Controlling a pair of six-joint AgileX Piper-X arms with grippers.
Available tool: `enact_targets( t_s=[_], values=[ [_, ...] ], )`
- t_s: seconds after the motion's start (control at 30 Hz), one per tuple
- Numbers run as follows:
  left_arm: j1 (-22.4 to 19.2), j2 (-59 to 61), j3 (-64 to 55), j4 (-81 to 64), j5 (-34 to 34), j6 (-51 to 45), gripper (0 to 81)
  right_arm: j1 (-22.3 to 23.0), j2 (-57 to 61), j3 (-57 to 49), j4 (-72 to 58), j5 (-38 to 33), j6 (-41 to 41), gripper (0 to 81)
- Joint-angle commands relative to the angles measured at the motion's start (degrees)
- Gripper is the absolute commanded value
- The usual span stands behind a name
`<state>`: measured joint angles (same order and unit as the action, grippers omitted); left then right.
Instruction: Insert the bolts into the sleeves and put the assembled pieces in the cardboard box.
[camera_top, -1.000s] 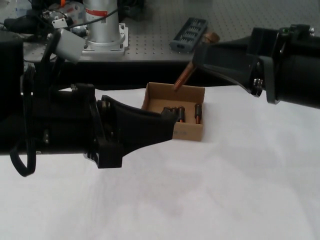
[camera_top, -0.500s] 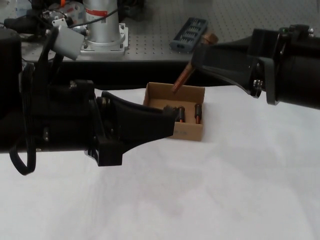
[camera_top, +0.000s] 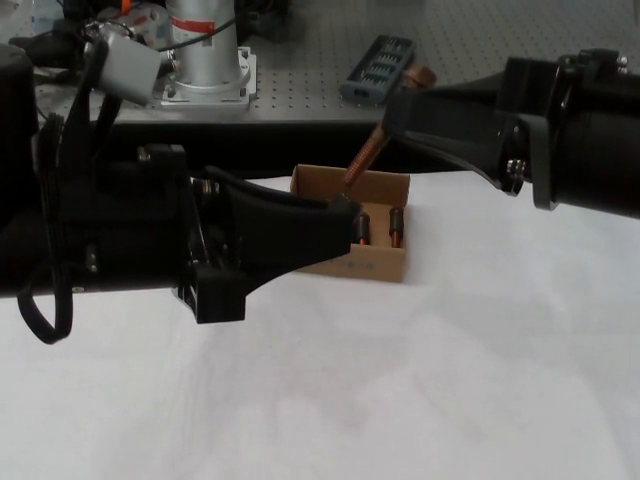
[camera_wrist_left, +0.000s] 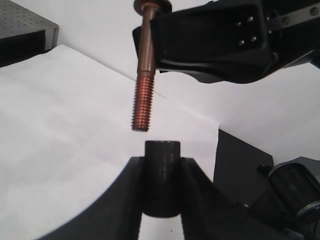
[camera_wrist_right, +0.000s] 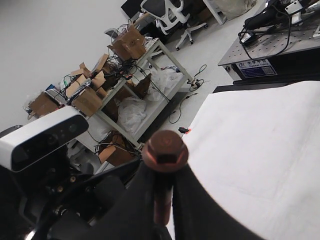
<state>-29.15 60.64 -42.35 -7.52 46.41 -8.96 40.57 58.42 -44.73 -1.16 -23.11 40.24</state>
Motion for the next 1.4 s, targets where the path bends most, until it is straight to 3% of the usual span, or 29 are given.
enact_targets(
  t_s=[0.0,1.37],
  values=[
    [-0.02,-0.51,-0.17,-1.38,0.42,0.93,0.6,0.22,0.06,-0.79,-0.60,-0.88,0.06,1.9],
    [0.37,-0.51,-0.17,-2.01,-2.14,3.91,0.6,0.22,-0.18,-0.79,1.16,-5.84,-0.47,1.9]
  ],
)
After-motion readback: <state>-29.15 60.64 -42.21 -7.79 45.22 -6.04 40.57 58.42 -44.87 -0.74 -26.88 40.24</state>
